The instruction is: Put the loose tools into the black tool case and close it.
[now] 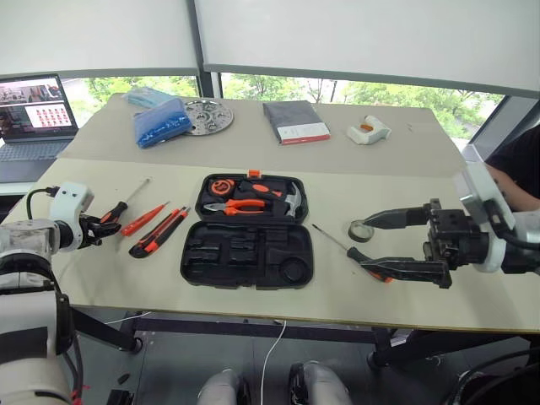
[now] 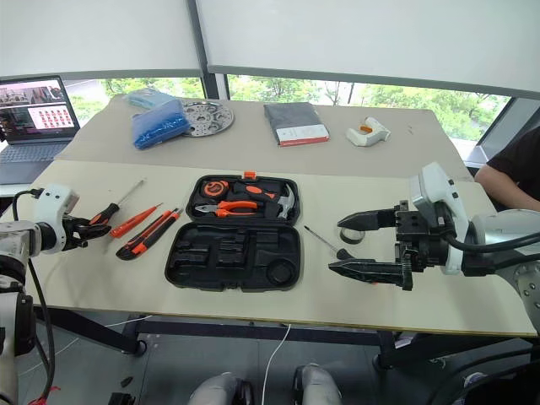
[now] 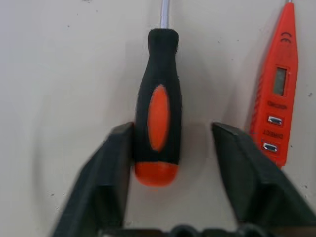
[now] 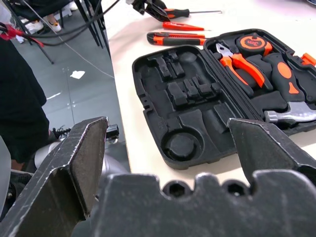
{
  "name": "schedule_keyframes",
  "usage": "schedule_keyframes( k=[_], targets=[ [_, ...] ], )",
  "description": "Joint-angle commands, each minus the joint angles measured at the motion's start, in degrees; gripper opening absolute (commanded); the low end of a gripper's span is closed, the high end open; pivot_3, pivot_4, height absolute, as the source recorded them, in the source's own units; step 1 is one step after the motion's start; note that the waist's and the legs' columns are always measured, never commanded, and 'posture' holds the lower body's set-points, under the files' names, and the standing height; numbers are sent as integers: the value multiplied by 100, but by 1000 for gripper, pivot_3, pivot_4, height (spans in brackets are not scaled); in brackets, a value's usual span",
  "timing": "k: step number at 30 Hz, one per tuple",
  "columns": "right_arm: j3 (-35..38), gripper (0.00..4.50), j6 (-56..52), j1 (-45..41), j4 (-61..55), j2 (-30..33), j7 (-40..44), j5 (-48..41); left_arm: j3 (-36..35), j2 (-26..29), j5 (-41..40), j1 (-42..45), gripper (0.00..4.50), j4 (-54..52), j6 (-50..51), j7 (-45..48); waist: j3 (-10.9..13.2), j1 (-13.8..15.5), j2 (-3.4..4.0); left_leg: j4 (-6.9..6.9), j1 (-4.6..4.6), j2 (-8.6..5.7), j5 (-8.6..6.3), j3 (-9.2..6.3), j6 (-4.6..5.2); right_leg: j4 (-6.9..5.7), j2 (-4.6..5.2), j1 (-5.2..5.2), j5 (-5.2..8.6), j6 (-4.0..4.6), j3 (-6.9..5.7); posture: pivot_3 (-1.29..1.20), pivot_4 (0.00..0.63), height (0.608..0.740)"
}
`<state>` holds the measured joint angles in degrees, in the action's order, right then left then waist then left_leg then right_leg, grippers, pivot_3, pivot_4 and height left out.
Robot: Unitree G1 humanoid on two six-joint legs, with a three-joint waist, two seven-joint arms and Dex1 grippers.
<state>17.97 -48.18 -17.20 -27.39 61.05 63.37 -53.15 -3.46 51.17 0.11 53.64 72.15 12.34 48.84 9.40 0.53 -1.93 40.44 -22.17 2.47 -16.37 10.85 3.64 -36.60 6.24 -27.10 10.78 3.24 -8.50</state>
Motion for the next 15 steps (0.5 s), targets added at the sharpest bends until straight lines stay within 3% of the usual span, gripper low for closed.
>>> schedule_keyframes(
  k=[1,7,11,13,15],
  targets=[
    [395,4500,-9,141,-173,48,-102,-146,5,44,123,164,948,84,-99,-34,0,-2,0,4,0,0,-2,0,3,-5,2,0,0,0,1,0,150,718],
    [631,4500,43,504,-309,-5,-245,-133,-211,120,-24,418,842,39,-190,118,5,-2,-10,33,-7,4,-8,-5,11,-16,7,0,2,-2,1,0,150,718],
    [619,4500,179,913,-365,47,-160,130,-192,77,-426,874,842,-908,-825,1986,20,39,-45,54,-30,6,-16,-25,3,-19,7,-7,1,-2,-15,0,150,718],
    [488,4500,204,1064,-330,44,-190,266,168,-64,-642,771,842,-1854,-231,3214,20,55,-45,66,-45,4,-21,-35,3,-19,14,-10,1,-1,-23,0,150,718],
    [393,4500,274,1104,-312,6,-226,377,473,-183,-712,532,842,-2659,-73,3790,16,52,-38,85,-52,2,-25,-36,21,-23,15,-10,1,-2,-23,0,150,718]
  ],
)
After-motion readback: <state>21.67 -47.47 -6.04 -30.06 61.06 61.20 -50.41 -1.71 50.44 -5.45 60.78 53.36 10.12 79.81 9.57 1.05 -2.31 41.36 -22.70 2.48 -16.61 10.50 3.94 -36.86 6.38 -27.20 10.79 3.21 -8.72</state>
